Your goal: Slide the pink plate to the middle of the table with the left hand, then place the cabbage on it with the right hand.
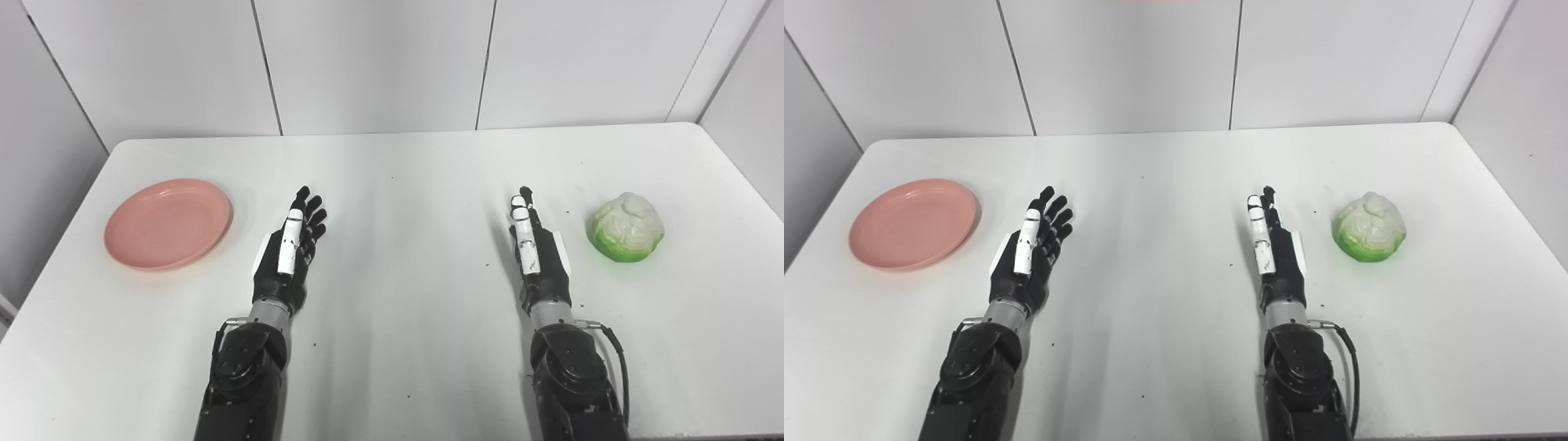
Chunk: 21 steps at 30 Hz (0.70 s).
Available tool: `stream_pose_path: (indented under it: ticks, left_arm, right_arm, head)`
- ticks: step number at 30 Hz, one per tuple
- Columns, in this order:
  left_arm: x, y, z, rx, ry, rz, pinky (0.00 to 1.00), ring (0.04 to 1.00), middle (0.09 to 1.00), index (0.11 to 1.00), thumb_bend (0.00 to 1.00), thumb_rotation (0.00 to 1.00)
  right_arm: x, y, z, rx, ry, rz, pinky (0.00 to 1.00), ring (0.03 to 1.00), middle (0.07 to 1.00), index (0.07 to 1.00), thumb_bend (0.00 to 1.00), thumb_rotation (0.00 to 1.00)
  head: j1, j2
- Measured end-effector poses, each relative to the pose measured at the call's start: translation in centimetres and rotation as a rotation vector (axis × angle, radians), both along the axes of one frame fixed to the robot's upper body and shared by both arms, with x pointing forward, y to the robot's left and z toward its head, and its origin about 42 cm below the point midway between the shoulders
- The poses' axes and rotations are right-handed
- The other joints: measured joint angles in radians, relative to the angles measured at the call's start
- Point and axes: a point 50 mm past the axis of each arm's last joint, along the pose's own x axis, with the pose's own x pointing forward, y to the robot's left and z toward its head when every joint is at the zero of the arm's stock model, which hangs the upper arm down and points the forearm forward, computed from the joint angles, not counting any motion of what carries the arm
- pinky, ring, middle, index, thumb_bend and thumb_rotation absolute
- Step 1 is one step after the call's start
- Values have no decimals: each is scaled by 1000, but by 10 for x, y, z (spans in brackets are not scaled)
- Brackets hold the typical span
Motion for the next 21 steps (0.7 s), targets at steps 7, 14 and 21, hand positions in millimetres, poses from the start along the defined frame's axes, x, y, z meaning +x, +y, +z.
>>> stream_pose_path:
  ticks: [7, 14, 21]
  left_arm:
    - [0, 0, 0, 0, 0, 0, 991, 961, 969, 971, 430, 1000]
    - [0, 0, 0, 0, 0, 0, 985, 961, 967, 971, 430, 1000]
    - [0, 0, 0, 1, 0, 0, 981, 959, 968, 971, 434, 1000]
  right_arm:
    - [0, 0, 0, 0, 0, 0, 1000, 1000, 1000, 997, 280, 1000]
    - [0, 0, 0, 1, 0, 0, 1000, 1000, 1000, 1000, 279, 1000]
    - [0, 0, 0, 1, 0, 0, 1000, 1000, 1000, 1000, 280, 1000]
  head:
    - [0, 0]
    - [5, -2]
    - [5, -2]
